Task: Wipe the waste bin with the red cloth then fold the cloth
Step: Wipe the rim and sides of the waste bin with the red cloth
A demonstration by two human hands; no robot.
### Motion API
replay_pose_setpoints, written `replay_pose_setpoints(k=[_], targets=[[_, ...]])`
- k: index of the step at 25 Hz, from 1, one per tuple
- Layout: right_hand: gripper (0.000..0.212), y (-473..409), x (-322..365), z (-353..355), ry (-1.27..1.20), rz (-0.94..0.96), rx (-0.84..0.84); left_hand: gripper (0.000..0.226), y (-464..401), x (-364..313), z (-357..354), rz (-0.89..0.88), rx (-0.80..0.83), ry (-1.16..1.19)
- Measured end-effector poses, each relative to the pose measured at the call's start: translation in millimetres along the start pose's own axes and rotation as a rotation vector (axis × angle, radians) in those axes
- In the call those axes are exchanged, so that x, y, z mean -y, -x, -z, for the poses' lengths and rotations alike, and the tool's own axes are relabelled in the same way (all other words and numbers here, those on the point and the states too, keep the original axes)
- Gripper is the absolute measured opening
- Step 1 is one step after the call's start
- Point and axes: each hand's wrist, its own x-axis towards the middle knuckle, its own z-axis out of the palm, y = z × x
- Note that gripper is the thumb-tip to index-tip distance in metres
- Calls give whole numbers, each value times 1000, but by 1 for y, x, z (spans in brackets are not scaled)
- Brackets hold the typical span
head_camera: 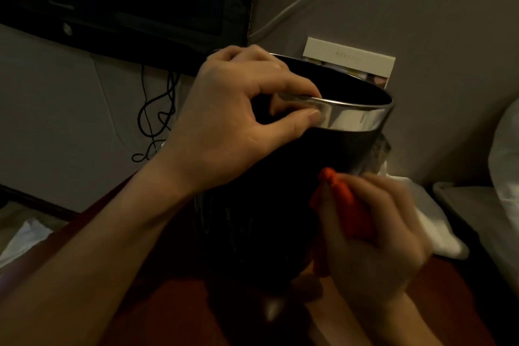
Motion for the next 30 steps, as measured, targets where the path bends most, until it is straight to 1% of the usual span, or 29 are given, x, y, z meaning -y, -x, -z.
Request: replay_pose_setpoints(k=[4,6,8,10,12,14,15,19,21,23,26,27,30], targets=[[14,25,12,-15,-32,91,135,17,-1,6,5,15,7,20],[15,14,8,-10,-36,88,111,17,0,7,6,19,13,32],[16,0,3,-2,-11,30,23,18,0,8,5,14,15,39],[18,1,5,-2,-10,-4,-2,17,-1,9,4,11,6,48],[18,19,13,-14,-8,36,64,14,-2,14,6,-7,-20,72],[13,32,21,-21,-15,130,139,11,-1,21,7,-12,-35,132],[12,30,21,-20,-17,143,140,9,-1,24,8,-3,-34,167],[16,0,11,-2,42,24,-30,6,-1,27,10,21,-66,215],[16,7,13,-5,52,1,-15,6,-1,24,6,31,-125,194],[16,23,19,-15,49,44,49,12,-1,15,-2,12,-183,115],[16,29,18,-19,-1,91,109,15,2,0,-16,-63,-165,-68],[15,27,18,-18,-11,88,109,16,2,-1,-18,-70,-156,-90],[17,15,21,-11,-47,34,65,13,1,5,-12,-43,-140,-35]])
